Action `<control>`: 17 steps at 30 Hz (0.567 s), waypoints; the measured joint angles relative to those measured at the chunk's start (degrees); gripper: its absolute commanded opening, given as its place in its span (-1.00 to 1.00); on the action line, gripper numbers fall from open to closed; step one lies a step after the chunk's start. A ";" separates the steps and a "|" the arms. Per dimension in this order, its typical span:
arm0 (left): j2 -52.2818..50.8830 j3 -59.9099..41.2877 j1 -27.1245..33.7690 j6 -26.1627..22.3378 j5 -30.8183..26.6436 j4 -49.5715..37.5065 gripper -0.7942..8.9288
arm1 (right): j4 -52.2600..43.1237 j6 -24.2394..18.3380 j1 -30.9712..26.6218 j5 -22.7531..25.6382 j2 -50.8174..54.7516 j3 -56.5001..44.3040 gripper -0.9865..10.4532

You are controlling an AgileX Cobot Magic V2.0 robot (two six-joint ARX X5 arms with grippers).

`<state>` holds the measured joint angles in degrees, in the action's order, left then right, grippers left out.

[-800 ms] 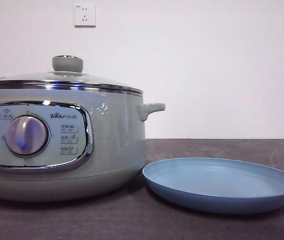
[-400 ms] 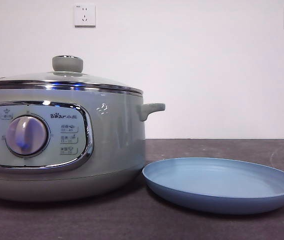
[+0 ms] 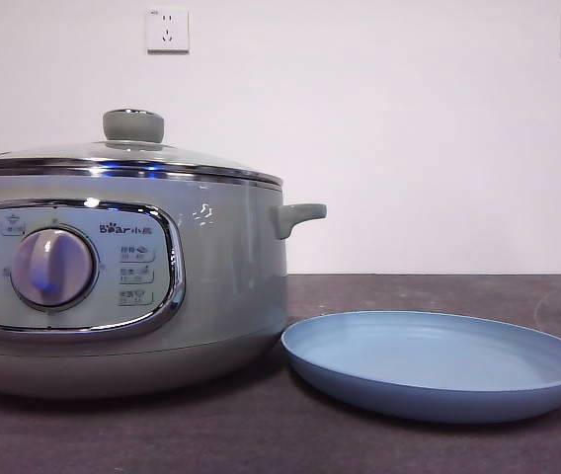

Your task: Take the potato out from the steamer,put the potato on the plate,close the lid

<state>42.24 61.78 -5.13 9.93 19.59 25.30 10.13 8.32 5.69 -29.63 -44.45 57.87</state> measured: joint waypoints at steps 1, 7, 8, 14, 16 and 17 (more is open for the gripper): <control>1.01 0.79 -0.63 -0.09 0.09 0.00 -0.35 | 0.42 -0.02 0.17 -0.07 -0.92 0.48 -0.10; 6.40 2.51 -4.52 -0.48 0.09 -0.09 0.00 | 1.81 -0.02 1.53 -0.20 -3.54 1.38 0.05; 7.21 2.51 -5.20 -0.55 0.09 -0.09 0.00 | 2.05 -0.02 1.92 -0.22 -3.67 1.38 0.05; 11.89 2.51 -9.27 -3.08 -0.55 -0.11 0.00 | 2.36 -0.02 4.33 -0.20 -4.26 1.38 0.05; 13.49 2.51 -10.43 -4.04 -1.81 -0.13 0.00 | 2.47 -0.02 4.85 -0.20 -4.37 1.38 0.05; 14.56 2.51 -11.15 -4.68 -2.99 -0.13 0.00 | 2.54 -0.04 5.07 -0.17 -4.39 1.38 0.05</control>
<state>56.80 64.29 -16.27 5.26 16.60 25.17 12.67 8.27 10.76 -29.80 -48.84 59.24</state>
